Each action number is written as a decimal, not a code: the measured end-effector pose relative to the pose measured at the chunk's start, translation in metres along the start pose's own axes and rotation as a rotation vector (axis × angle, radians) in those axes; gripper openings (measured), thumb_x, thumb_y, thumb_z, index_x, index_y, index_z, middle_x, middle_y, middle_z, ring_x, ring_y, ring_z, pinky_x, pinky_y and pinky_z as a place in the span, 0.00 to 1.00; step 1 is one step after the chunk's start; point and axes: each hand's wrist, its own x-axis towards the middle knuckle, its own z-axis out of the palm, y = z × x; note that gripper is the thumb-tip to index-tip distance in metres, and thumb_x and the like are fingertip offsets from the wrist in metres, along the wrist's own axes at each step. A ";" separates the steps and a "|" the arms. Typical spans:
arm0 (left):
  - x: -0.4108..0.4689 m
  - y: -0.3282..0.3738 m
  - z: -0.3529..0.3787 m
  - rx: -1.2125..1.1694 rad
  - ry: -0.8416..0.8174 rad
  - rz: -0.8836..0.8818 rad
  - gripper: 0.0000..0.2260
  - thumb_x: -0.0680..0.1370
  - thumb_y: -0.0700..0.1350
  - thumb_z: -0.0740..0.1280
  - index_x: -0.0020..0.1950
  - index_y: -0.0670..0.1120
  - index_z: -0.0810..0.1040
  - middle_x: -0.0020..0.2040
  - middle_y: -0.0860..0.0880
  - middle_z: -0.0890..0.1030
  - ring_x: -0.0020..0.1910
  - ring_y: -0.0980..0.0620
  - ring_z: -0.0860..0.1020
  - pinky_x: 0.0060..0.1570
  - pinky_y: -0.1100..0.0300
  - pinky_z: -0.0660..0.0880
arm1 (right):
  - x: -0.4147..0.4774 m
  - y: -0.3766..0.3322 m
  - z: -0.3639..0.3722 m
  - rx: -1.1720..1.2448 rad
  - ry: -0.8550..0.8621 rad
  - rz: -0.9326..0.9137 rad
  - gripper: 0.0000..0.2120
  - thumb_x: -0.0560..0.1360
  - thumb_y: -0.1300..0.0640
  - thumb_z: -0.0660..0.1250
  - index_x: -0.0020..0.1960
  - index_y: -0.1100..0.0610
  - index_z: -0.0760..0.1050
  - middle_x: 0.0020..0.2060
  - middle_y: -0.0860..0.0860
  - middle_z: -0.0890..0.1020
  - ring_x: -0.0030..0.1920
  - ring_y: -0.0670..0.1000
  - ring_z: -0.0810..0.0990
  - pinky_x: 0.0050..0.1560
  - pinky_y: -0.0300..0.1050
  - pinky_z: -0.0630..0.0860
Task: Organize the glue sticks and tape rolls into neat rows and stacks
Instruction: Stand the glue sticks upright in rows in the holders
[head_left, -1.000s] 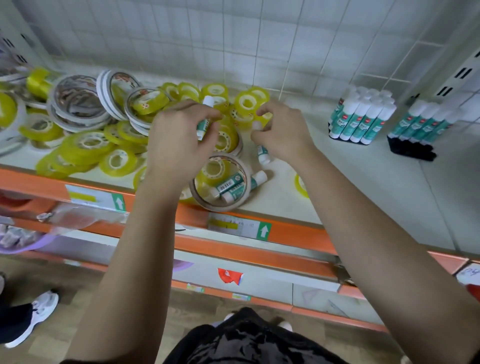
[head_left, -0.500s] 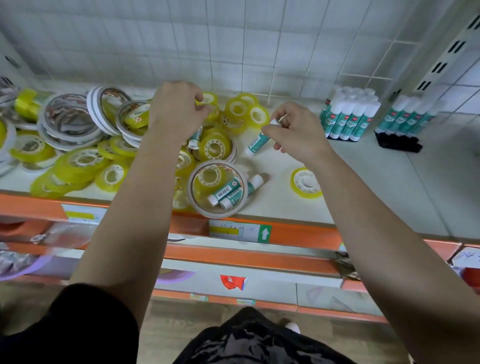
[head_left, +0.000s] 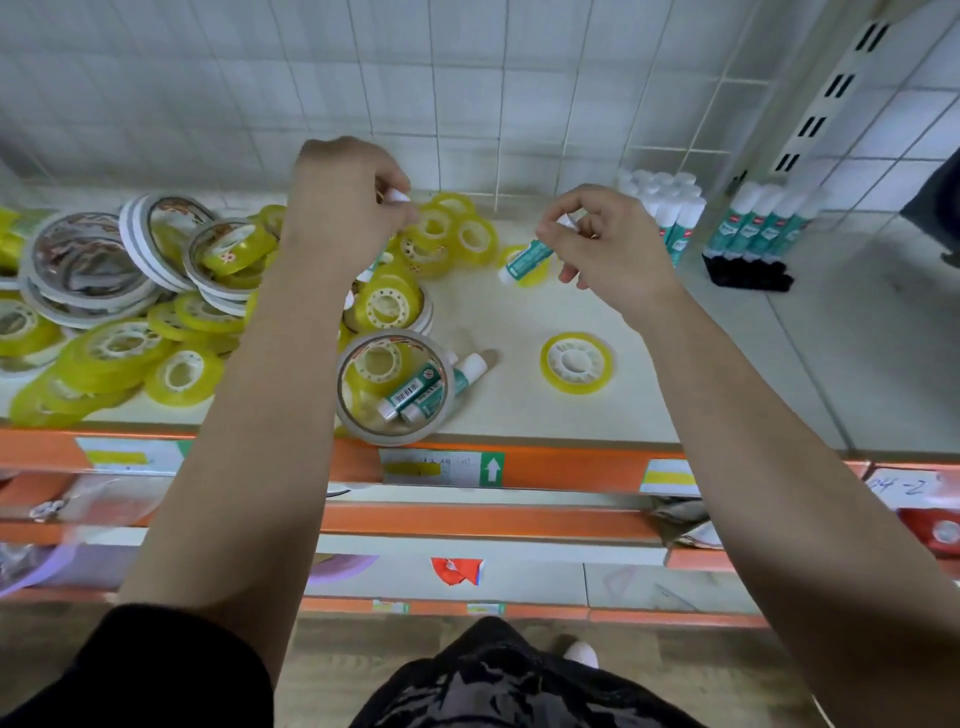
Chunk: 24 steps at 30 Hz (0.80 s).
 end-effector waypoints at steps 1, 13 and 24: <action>0.000 0.007 -0.001 -0.033 0.022 0.012 0.12 0.70 0.47 0.76 0.48 0.42 0.85 0.43 0.45 0.84 0.41 0.48 0.80 0.45 0.60 0.73 | 0.000 0.001 -0.005 0.007 0.005 0.001 0.05 0.76 0.57 0.69 0.42 0.51 0.76 0.29 0.51 0.77 0.26 0.46 0.77 0.29 0.42 0.71; 0.001 0.116 0.059 -0.377 -0.024 0.135 0.10 0.70 0.48 0.75 0.48 0.45 0.85 0.41 0.52 0.82 0.34 0.60 0.78 0.41 0.70 0.73 | -0.005 0.029 -0.091 -0.036 0.086 0.061 0.08 0.72 0.62 0.70 0.45 0.66 0.77 0.27 0.56 0.74 0.25 0.47 0.75 0.30 0.40 0.70; -0.003 0.184 0.126 -0.508 -0.061 0.126 0.08 0.71 0.44 0.75 0.49 0.46 0.85 0.41 0.56 0.82 0.34 0.61 0.78 0.40 0.70 0.72 | -0.008 0.066 -0.172 -0.207 0.268 0.062 0.09 0.67 0.55 0.68 0.47 0.54 0.78 0.37 0.56 0.83 0.38 0.55 0.82 0.42 0.51 0.81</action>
